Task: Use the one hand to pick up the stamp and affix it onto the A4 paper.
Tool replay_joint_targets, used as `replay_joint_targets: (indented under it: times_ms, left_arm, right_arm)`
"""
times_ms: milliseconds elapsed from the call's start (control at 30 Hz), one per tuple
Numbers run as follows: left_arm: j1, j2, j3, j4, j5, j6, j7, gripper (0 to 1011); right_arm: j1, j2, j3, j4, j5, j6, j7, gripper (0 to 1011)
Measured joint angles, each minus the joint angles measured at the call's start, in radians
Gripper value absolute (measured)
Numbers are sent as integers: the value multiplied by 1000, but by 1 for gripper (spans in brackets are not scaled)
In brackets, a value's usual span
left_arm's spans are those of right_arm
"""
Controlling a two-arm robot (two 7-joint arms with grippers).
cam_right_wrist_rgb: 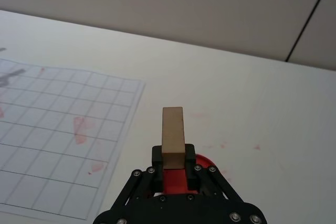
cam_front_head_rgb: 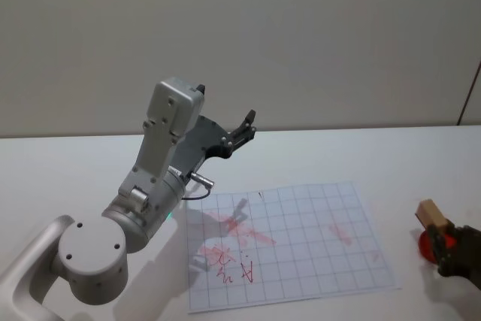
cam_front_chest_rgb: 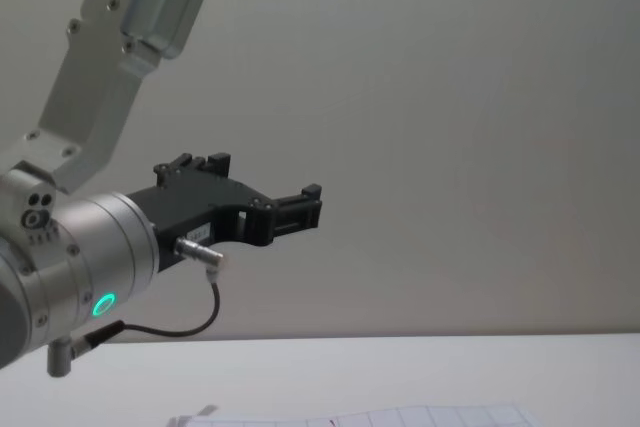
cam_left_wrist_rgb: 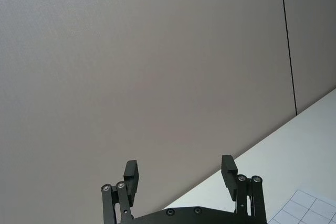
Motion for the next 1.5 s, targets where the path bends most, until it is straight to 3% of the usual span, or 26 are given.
replay_joint_targets:
  times_ms: [433, 833, 1067, 1500]
  left_arm:
    - [0, 0, 0, 0, 0, 0, 0, 1001]
    - [0, 0, 0, 0, 0, 0, 0, 1001]
    - [0, 0, 0, 0, 0, 0, 0, 1001]
    - [0, 0, 0, 0, 0, 0, 0, 1001]
  right_arm:
    - [44, -12, -22, -11, -34, -34, 141, 214]
    - [113, -48, -64, 55, -83, 38, 289, 214]
    - [153, -79, -88, 111, -110, 102, 328, 214]
    - [201, -122, -114, 169, -126, 168, 330, 214]
